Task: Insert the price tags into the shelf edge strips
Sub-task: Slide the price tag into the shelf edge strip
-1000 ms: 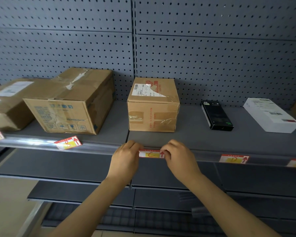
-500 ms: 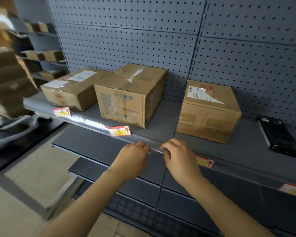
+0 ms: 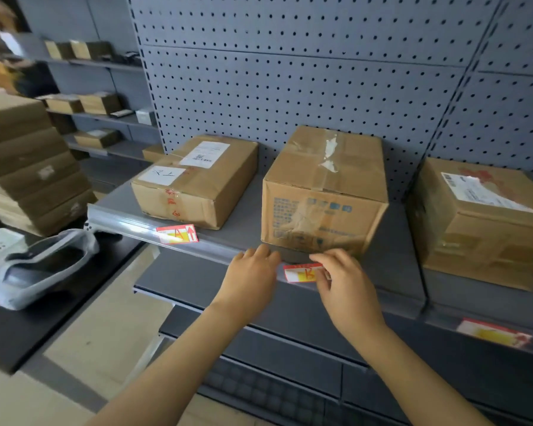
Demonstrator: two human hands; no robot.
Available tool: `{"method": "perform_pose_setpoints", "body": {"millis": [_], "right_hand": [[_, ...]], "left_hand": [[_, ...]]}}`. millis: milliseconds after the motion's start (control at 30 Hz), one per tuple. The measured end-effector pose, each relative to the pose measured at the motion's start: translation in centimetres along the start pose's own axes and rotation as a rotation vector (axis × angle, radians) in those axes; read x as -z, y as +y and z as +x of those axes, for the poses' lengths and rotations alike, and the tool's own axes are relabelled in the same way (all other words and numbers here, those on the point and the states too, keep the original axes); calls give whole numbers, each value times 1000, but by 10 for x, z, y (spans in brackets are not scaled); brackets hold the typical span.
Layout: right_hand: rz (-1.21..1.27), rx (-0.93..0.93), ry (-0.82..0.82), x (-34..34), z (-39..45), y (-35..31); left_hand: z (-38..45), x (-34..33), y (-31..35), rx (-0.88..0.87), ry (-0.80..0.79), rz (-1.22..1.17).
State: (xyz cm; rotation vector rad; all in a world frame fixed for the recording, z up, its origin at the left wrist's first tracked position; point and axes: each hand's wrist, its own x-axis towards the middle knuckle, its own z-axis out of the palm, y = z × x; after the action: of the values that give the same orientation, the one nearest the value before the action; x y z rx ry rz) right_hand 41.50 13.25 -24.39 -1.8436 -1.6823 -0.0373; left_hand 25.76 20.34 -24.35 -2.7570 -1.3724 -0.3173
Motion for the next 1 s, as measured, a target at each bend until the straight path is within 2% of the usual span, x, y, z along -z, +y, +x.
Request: {"method": "perform_pose_setpoints", "body": {"millis": [333, 567, 1000], "right_hand": [[-192, 25, 118, -8, -6, 0], [-250, 61, 168, -16, -11, 3], [-309, 54, 232, -24, -19, 8]], "left_hand": [[14, -1, -5, -144, 115, -41], [8, -8, 2, -85, 155, -99], [7, -10, 5, -91, 183, -91]]}}
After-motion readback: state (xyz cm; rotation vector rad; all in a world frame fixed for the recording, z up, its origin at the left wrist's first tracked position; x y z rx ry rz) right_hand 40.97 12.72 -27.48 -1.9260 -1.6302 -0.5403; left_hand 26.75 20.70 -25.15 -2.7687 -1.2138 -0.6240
